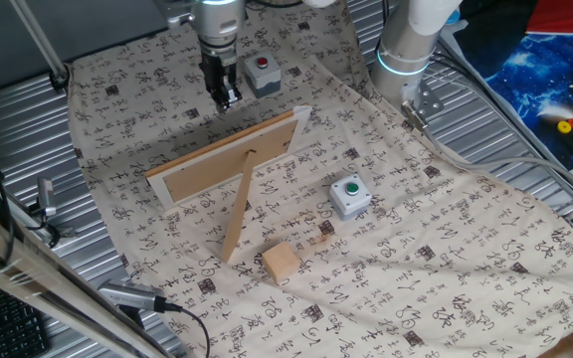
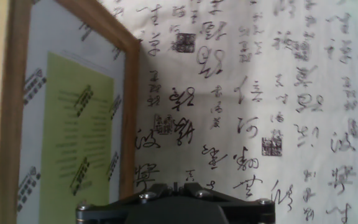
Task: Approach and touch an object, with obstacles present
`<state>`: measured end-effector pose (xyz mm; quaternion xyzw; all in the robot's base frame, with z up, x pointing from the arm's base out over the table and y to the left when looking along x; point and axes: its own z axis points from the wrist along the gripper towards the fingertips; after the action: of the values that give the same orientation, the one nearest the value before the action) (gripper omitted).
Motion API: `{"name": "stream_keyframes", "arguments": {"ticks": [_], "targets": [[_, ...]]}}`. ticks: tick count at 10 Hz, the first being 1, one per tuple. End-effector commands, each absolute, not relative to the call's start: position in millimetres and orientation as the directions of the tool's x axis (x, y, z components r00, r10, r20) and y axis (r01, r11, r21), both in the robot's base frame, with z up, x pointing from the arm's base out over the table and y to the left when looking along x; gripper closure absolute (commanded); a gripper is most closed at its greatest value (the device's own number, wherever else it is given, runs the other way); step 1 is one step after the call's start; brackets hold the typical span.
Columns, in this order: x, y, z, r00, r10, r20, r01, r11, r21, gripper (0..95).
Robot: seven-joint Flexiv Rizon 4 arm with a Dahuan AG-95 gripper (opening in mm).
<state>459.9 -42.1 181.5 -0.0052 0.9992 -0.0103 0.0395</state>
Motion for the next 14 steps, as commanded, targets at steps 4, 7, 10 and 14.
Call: {"name": "stream_keyframes", "arguments": {"ticks": [4,7,10,14], "targets": [[460.0,-79.2,141.7,-0.994,-0.064,-0.087,-0.062,0.998,-0.023,95.0],[455.6,-100.6,122.9,-0.995,-0.055,-0.084,-0.055,0.998,0.003,95.0],[452.4,-105.3,119.8,-0.998,-0.027,-0.052,-0.028,0.999,0.023,95.0],[452.5,-105.0,119.2,-0.998,-0.023,-0.052,-0.023,1.0,0.009,95.0]]}}
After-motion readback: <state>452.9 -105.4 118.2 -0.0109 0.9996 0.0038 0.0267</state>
